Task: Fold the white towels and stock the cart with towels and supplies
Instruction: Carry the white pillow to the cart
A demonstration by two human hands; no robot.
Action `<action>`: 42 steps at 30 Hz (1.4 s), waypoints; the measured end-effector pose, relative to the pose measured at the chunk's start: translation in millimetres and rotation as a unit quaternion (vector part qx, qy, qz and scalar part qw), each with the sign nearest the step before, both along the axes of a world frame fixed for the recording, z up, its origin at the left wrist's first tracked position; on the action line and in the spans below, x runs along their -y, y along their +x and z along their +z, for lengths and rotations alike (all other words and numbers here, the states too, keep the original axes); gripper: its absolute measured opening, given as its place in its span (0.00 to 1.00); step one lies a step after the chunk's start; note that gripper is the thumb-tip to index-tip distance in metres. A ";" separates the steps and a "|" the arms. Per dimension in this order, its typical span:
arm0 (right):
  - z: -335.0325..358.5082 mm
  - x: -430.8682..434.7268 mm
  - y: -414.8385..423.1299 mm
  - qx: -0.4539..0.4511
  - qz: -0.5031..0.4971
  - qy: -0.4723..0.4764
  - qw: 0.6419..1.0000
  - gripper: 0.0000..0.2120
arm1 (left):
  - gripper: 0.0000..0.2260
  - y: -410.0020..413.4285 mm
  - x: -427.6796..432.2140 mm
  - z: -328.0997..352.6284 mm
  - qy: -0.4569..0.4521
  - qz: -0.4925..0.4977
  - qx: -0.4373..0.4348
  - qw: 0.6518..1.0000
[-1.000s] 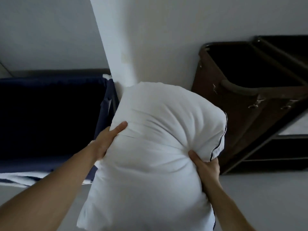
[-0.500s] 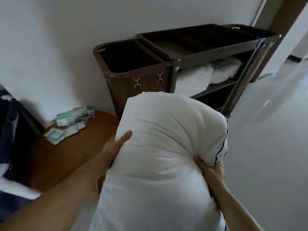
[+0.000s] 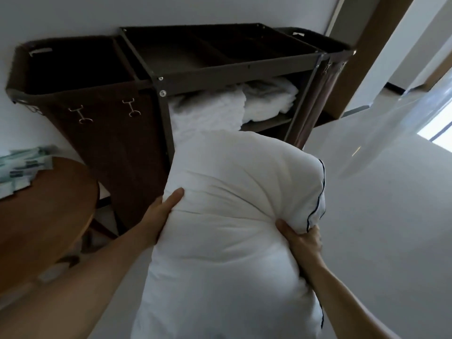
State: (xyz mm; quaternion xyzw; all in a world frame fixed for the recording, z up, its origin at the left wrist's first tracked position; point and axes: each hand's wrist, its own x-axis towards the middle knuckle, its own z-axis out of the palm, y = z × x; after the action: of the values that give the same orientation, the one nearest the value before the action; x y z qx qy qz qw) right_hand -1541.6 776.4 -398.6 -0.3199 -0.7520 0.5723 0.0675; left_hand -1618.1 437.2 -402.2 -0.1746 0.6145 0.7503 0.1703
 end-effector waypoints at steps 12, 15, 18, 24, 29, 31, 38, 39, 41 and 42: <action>-78.4 -51.9 -186.4 0.002 0.108 -0.010 0.994 0.41 | 0.48 -83.3 -61.8 -54.5 -0.059 -0.006 -0.095 0.994; -103.9 -62.8 -230.9 -0.001 0.155 -0.032 0.987 0.36 | 0.49 -100.3 -77.3 -79.1 -0.092 0.008 -0.110 0.990; -141.5 -75.6 -277.7 -0.005 0.201 -0.035 0.979 0.33 | 0.51 -118.0 -94.3 -105.8 -0.140 0.050 -0.108 0.983; -245.0 -95.9 -364.6 -0.023 0.292 -0.029 0.956 0.35 | 0.50 -155.4 -125.0 -199.4 -0.301 0.121 -0.080 0.943; -312.7 -67.1 -423.8 -0.094 0.326 -0.038 0.940 0.38 | 0.42 -198.3 -152.2 -265.8 -0.398 0.272 -0.166 0.860; -325.1 -40.2 -450.6 -0.123 0.338 -0.048 0.932 0.33 | 0.34 -223.0 -184.6 -263.9 -0.477 0.303 -0.248 0.787; -341.2 -44.2 -521.9 -0.070 0.327 -0.033 0.942 0.29 | 0.38 -287.7 -206.1 -306.0 -0.721 0.048 -0.243 0.648; -341.4 -46.1 -534.3 -0.058 0.336 -0.023 0.940 0.29 | 0.39 -296.6 -195.7 -305.9 -0.732 0.018 -0.225 0.643; -338.3 -43.3 -556.6 -0.048 0.357 -0.002 0.933 0.34 | 0.40 -321.2 -176.8 -297.1 -0.746 -0.020 -0.172 0.643; -333.8 -39.8 -566.6 -0.046 0.365 0.003 0.930 0.37 | 0.40 -336.3 -170.0 -288.9 -0.744 -0.026 -0.149 0.650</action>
State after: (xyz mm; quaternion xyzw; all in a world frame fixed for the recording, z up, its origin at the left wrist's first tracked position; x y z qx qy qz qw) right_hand -2108.2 816.1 -732.4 0.0035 -0.8148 0.5690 -0.1109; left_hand -1954.4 607.3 -691.1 -0.1120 0.9881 0.0521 -0.0913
